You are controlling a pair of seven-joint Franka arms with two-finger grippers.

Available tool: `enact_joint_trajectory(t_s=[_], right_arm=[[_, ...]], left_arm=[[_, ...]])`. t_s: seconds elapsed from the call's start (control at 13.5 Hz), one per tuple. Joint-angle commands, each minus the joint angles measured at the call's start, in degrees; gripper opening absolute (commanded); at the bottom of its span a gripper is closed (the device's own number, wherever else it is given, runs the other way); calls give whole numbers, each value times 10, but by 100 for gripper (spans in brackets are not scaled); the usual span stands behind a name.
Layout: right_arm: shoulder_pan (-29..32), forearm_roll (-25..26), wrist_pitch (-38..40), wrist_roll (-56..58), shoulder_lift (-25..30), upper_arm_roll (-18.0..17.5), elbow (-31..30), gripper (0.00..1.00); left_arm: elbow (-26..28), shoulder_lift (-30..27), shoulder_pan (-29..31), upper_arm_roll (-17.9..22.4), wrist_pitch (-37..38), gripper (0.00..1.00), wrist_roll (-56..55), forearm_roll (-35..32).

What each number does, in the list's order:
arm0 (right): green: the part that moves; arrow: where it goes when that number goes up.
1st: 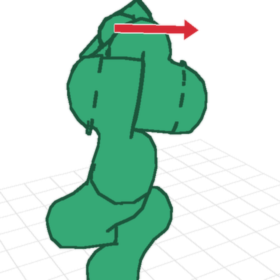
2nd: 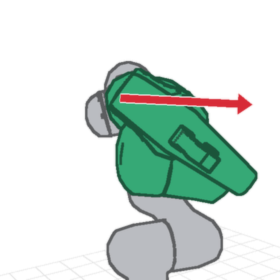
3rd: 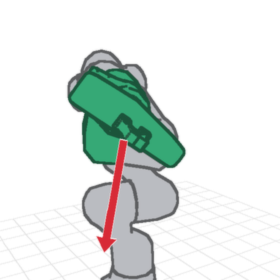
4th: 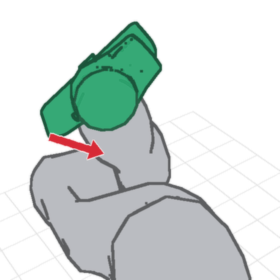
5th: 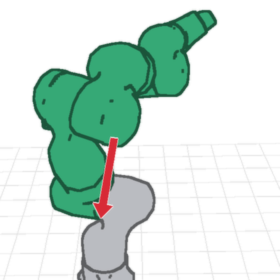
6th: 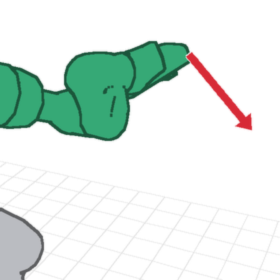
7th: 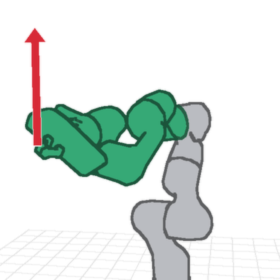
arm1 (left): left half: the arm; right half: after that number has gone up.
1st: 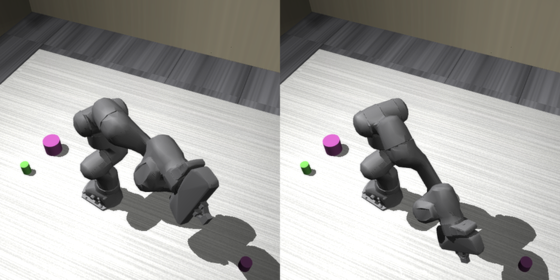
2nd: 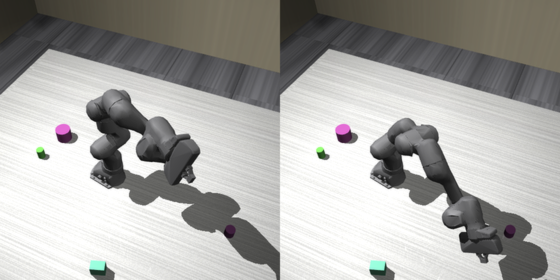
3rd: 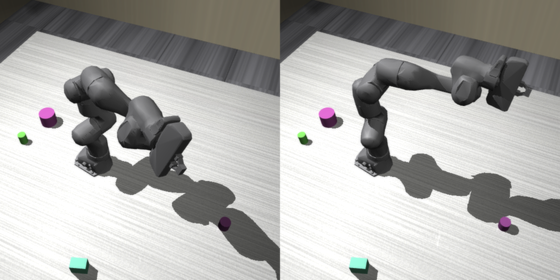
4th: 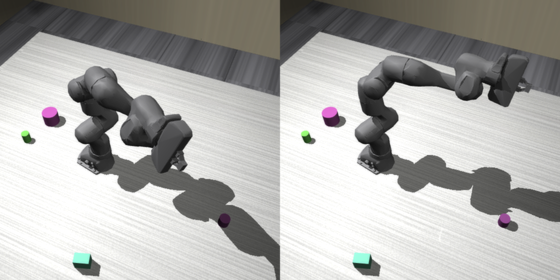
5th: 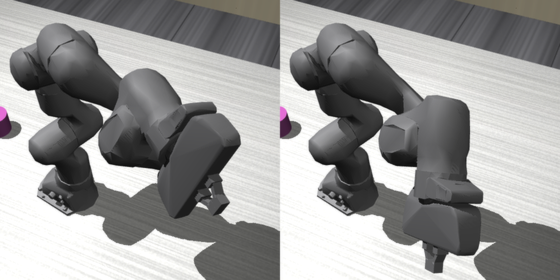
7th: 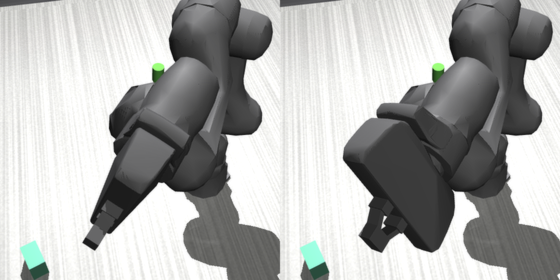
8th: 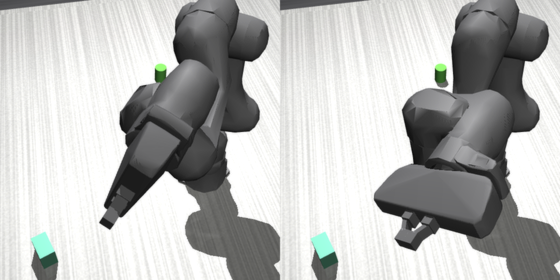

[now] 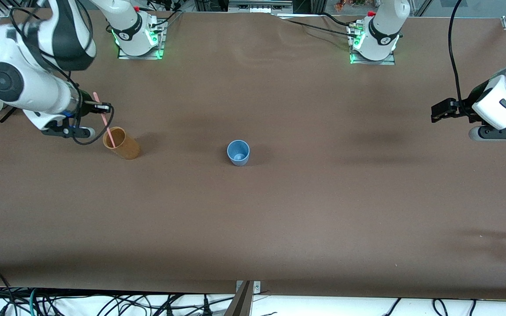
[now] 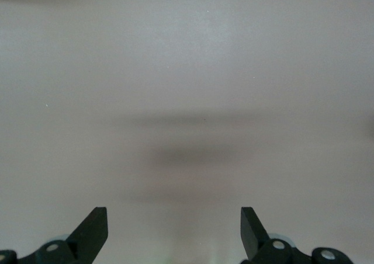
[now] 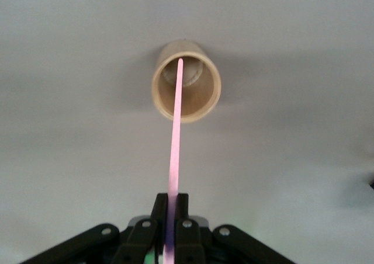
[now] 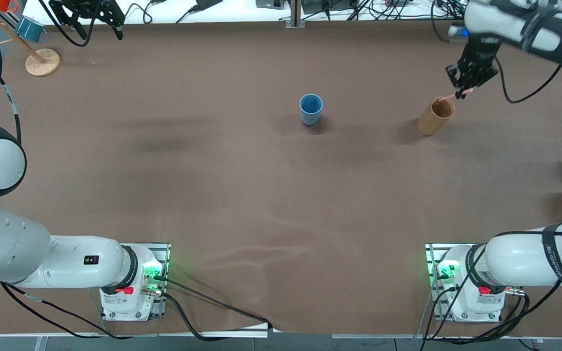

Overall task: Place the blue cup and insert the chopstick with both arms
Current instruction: 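Pull the chopstick out and carry it above the blue cup with the right gripper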

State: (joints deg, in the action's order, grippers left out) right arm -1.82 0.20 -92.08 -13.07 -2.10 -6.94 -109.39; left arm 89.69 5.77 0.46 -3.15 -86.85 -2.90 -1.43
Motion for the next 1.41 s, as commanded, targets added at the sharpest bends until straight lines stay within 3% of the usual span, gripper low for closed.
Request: enact_joint_trajectory(t_s=[0.0, 0.22, 0.59, 0.89, 1.34], right_arm=[[-61, -27, 66, -70, -8, -3, 83, 0], [-148, -91, 46, -191, -46, -3, 129, 0], [-264, -138, -39, -353, -206, -3, 300, 0], [-315, -142, -155, -439, -260, -3, 308, 0], [-332, -134, -149, -436, -288, -2, 302, 0]], left_arm=[[-9, 0, 0, 1, -1, 100, 9, -7], [-12, 0, -1, 1, -1, 100, 9, -6], [-13, 1, 0, 2, -2, 100, 9, -7], [-13, 1, 0, 2, -2, 100, 9, -4], [-13, 1, 2, 2, -2, 100, 9, -4]])
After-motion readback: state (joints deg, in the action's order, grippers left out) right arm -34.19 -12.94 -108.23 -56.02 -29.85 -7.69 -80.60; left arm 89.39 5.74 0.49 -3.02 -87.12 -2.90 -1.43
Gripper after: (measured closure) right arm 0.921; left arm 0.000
